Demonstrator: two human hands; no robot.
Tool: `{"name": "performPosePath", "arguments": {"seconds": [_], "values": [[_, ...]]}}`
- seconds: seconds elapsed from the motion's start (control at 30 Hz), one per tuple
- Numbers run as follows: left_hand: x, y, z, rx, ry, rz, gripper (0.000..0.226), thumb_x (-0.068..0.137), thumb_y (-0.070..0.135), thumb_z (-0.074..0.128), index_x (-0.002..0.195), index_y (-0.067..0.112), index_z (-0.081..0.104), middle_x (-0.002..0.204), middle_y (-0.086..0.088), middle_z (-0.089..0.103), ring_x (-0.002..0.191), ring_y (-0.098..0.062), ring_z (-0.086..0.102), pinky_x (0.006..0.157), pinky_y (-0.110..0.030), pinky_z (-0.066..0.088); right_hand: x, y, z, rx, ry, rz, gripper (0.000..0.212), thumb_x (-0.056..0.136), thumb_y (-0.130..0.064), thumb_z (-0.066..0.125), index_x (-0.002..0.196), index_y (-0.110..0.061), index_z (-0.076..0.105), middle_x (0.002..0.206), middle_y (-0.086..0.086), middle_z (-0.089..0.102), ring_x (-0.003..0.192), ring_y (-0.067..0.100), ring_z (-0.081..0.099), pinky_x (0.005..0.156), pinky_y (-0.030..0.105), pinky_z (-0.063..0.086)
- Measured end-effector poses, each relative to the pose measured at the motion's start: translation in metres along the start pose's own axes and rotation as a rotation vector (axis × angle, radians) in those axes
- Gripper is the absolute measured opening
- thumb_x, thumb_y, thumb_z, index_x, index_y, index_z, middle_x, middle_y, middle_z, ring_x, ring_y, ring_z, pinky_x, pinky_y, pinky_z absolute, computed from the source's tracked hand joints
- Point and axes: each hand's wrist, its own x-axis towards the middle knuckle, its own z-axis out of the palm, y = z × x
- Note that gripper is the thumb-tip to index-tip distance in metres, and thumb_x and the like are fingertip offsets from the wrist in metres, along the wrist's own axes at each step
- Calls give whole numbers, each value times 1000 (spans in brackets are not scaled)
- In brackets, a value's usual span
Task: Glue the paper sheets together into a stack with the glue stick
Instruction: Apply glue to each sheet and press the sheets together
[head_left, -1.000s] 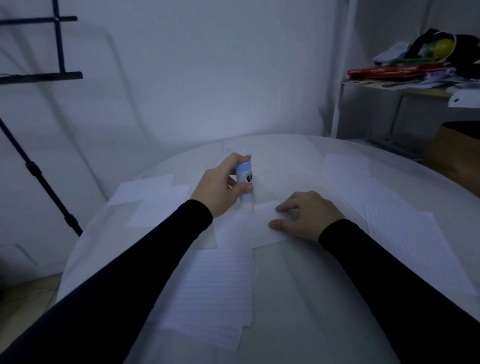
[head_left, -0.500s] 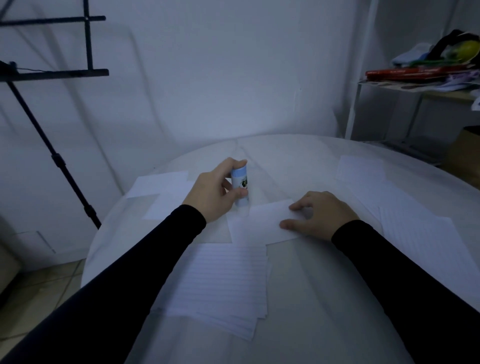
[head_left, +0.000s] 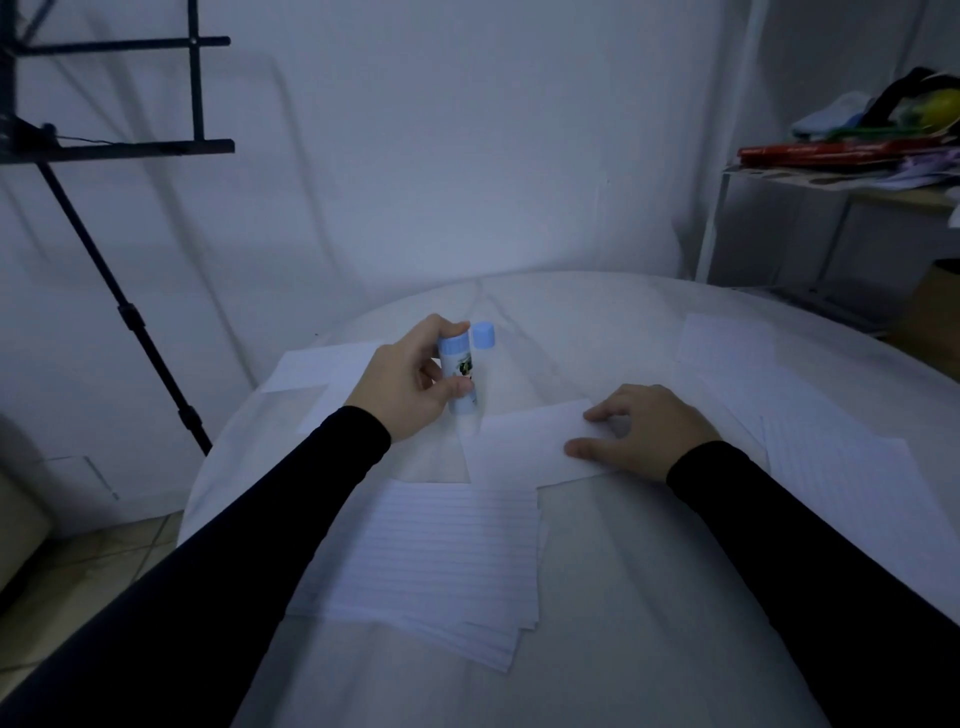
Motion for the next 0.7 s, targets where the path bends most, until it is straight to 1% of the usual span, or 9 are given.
{"name": "performPosePath", "arguments": {"seconds": [0.1,0.2,0.27,0.3,0.37,0.43,0.5,0.6,0.7], "values": [[1,-2,0,-39,25,-8,40,78,16,75,108,34,55,82,12,62,62,-4,50,66,-19,45,0,0,-1,-8,9,9,56,64,-70,67,107,-33,66,119,-12,58,117,14,49,102,36,39],[5,7,-2,-169,191,4,48,78,20,76,106,48,49,87,8,63,63,-7,52,67,-25,48,-1,-5,1,-88,43,57,58,68,-72,62,110,-32,64,121,-10,57,117,15,49,101,36,37],[9,20,-2,-299,298,7,48,76,24,74,107,50,46,91,0,65,64,-10,53,69,-30,50,1,-11,4,-197,73,83,57,73,-73,55,112,-31,64,121,-7,56,117,18,50,100,38,32],[10,28,0,-343,311,11,48,76,25,73,107,49,46,92,-2,65,63,-11,54,69,-32,51,3,-13,3,-210,77,84,54,77,-71,51,111,-31,65,121,-6,57,117,20,50,100,39,30],[10,42,8,-343,253,26,49,76,23,73,108,48,46,93,-3,67,63,-9,54,68,-29,51,5,-10,-2,-128,62,57,40,86,-60,49,109,-33,68,122,-6,58,117,20,51,102,40,31],[7,50,19,-269,165,53,50,78,19,75,109,46,46,90,2,66,62,-7,54,65,-23,50,7,2,-10,16,15,-40,27,89,-43,56,110,-32,68,127,-12,57,123,16,48,106,40,31],[6,54,29,-223,131,73,50,80,16,74,110,45,45,87,7,64,61,-3,54,61,-19,47,6,14,-16,88,-89,-101,29,86,-29,63,115,-32,66,134,-15,52,129,10,42,113,37,26],[7,59,38,-246,135,52,51,80,17,73,110,47,45,89,5,64,62,-4,54,61,-17,46,3,21,-19,69,-192,-34,32,82,-33,66,113,-41,64,137,-22,47,133,7,37,116,43,17],[6,64,44,-258,79,67,51,79,16,74,110,46,46,90,6,64,62,-5,54,62,-19,47,2,11,-15,-20,-151,-16,32,81,-47,63,113,-44,62,135,-23,46,132,7,36,115,51,8]]}}
